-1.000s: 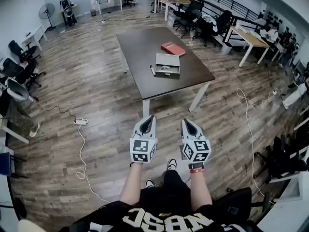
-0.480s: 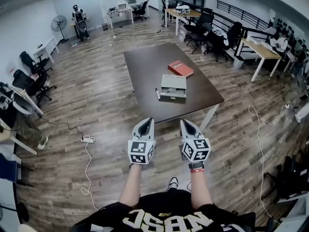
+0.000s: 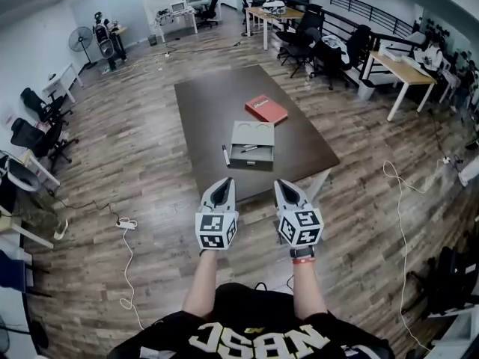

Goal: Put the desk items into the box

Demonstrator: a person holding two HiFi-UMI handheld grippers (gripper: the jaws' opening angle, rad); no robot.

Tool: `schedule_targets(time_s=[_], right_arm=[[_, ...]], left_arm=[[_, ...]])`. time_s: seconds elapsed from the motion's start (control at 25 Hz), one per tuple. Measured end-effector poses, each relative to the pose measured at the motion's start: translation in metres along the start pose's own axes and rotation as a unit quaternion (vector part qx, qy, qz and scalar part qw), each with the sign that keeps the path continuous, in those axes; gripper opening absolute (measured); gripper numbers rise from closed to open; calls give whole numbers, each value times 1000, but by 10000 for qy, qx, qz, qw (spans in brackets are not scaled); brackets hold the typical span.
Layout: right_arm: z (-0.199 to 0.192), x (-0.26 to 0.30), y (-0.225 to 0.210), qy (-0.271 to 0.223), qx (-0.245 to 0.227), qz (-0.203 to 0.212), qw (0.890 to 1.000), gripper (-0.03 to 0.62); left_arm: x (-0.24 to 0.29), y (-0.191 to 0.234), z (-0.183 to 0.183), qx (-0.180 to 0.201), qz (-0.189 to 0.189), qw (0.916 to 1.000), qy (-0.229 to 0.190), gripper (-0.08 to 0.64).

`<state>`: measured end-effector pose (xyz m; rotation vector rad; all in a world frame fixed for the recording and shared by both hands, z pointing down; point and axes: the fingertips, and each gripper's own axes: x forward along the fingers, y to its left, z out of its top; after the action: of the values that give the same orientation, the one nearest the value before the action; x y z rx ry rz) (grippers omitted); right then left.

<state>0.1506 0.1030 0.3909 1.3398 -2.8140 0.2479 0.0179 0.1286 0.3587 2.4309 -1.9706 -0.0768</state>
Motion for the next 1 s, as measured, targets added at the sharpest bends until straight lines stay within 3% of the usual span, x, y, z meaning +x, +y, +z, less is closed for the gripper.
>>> schedule_targets(time_s=[0.2, 0.4, 0.6, 0.84, 1.0], right_arm=[[-31, 31, -24, 357, 267, 93, 9990, 6], [-41, 82, -27, 475, 273, 200, 9983, 6], [-11, 153, -55, 312, 50, 166, 9994, 6], [11, 225, -92, 327, -91, -148, 9993, 6], [7, 266, -95, 361, -41, -230, 9991, 6]], left_arm=[[27, 14, -36, 1, 210, 9990, 403, 15], [76, 49, -47, -172, 153, 9990, 380, 15], [157, 85, -51, -308, 84, 9992, 243, 15], [239, 115, -13, -208, -117, 9996, -170, 15], [262, 141, -35, -114, -310, 9994, 120, 17]])
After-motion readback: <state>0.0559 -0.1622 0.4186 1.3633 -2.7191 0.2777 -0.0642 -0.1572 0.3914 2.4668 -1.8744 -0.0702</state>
